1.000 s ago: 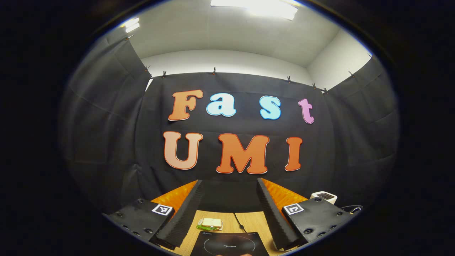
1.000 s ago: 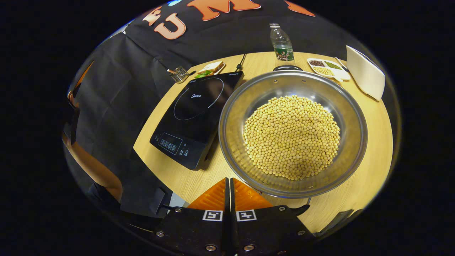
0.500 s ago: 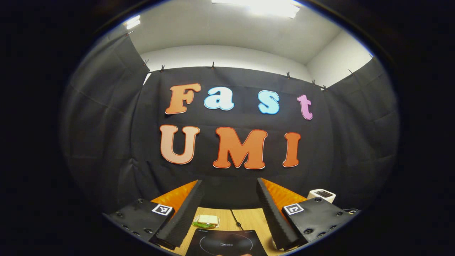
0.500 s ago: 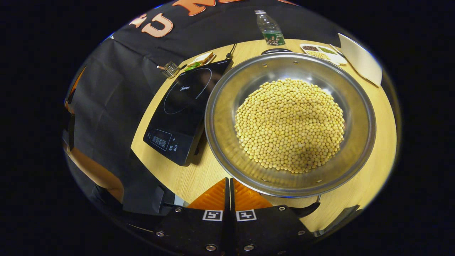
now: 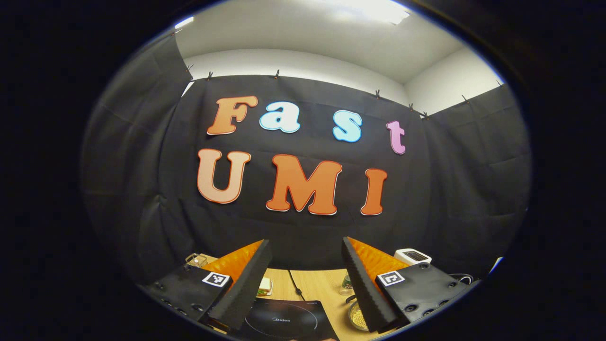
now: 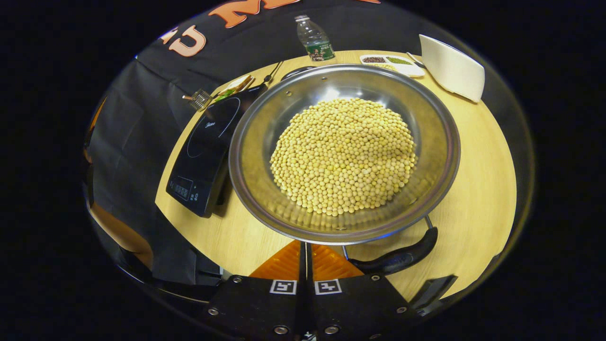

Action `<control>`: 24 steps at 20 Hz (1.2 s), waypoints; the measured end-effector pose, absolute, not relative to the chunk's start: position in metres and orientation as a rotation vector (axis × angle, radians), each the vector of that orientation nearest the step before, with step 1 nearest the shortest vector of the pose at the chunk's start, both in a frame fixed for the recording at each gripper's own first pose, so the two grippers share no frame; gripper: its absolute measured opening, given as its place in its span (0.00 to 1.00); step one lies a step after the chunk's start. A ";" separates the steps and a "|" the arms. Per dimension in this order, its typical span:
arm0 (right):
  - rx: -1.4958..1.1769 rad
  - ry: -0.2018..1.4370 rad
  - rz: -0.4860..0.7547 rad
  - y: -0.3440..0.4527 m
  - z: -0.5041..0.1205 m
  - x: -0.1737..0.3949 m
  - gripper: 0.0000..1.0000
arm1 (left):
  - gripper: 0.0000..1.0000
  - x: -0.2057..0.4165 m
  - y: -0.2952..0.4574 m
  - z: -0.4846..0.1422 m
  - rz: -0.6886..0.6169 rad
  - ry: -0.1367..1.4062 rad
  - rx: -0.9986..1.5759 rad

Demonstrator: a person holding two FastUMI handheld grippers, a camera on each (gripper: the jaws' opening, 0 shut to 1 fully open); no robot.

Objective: First push the handle of the pot to place it horizontally, then grasp the pot with both hands and set it on the induction cooktop.

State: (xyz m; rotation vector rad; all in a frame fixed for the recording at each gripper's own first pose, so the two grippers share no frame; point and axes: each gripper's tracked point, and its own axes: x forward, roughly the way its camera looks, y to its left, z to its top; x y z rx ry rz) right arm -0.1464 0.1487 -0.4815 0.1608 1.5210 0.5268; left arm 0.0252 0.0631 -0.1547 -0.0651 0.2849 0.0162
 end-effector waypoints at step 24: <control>0.244 1.484 0.068 0.032 -0.519 -0.054 0.00 | 0.97 0.024 0.061 -0.172 0.011 0.317 -0.029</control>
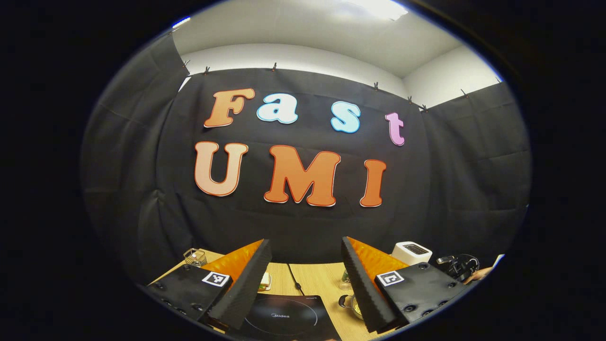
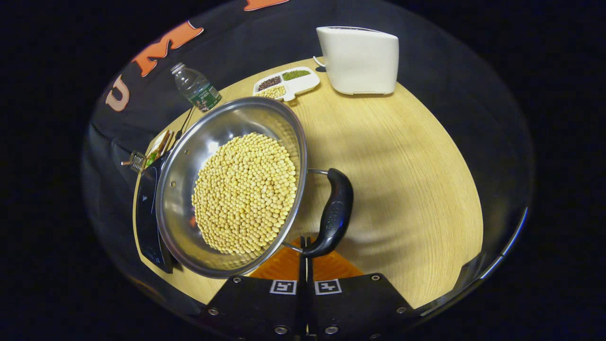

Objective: First push the handle of the pot to place it horizontally, then grasp the pot with both hands and set it on the induction cooktop.

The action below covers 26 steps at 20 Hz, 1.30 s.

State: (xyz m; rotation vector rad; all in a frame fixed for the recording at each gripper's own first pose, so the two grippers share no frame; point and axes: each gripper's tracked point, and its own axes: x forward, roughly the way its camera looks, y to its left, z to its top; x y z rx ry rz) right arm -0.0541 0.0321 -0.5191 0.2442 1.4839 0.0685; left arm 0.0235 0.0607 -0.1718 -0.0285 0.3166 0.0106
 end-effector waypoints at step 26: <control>0.276 1.224 -0.028 0.024 -0.486 0.053 0.04 | 0.98 0.024 -0.013 -0.363 -0.127 0.793 -0.021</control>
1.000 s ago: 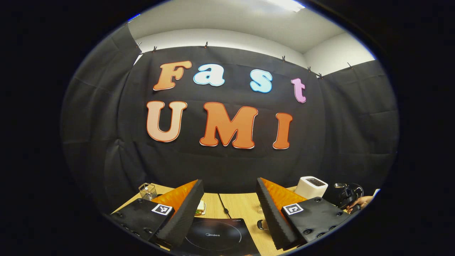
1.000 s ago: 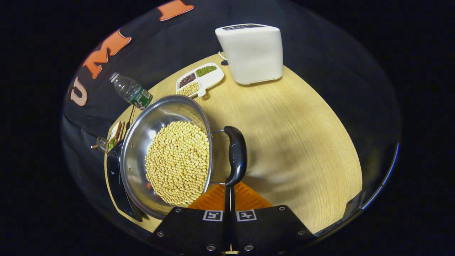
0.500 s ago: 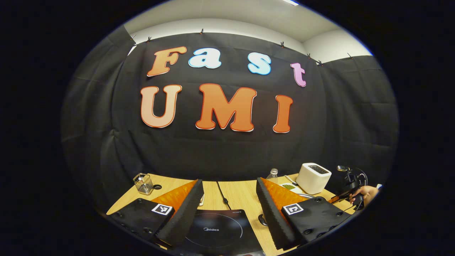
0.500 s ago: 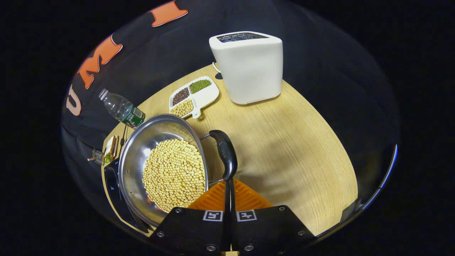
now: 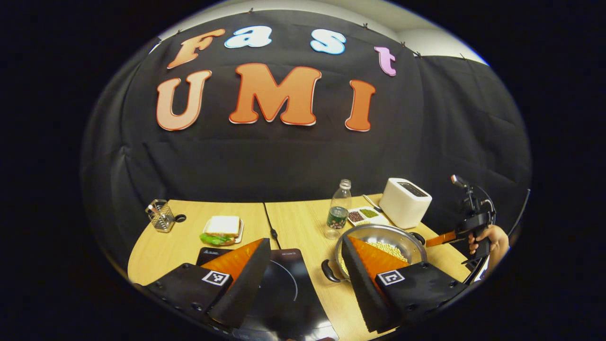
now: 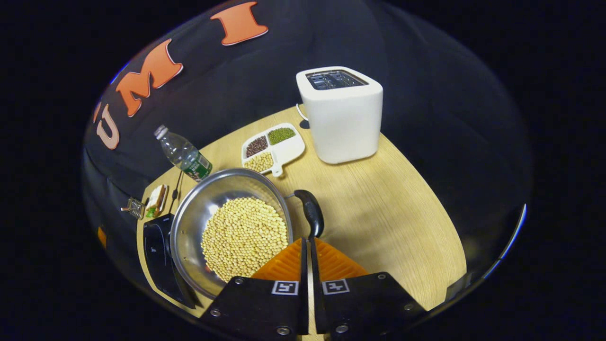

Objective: First push the handle of the pot to place it horizontally, then grasp the pot with both hands and set it on the induction cooktop.

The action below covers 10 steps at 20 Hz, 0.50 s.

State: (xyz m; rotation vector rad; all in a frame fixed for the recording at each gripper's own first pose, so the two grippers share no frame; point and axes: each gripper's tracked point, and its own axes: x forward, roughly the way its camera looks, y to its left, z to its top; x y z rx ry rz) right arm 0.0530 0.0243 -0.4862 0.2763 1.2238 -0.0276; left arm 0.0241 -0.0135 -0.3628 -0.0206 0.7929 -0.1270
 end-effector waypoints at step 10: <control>0.113 1.120 0.083 0.043 -0.491 0.081 0.78 | 0.98 0.004 -0.081 -0.466 -0.196 1.073 -0.086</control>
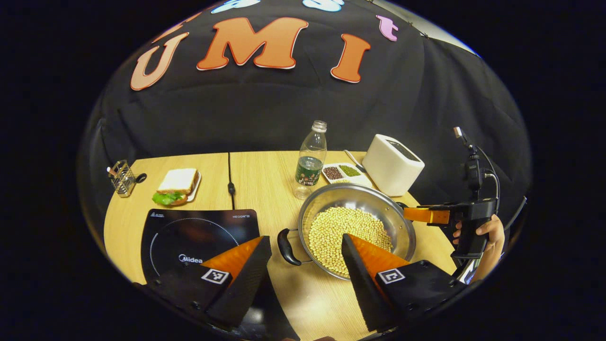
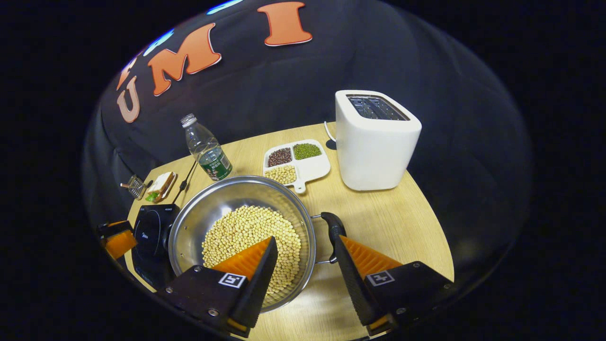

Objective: First push the handle of the pot to place it horizontally, then grasp the pot with both hands and set it on the induction cooktop.

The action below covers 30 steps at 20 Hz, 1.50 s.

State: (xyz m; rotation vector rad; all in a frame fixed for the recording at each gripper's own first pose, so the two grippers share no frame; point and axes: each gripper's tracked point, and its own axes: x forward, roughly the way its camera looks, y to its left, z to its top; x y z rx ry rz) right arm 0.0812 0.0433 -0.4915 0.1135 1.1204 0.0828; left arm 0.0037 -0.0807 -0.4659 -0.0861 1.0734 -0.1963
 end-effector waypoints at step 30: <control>-0.076 1.089 0.056 0.026 -0.552 0.088 0.71 | 0.83 0.034 -0.074 -0.607 0.036 1.048 0.064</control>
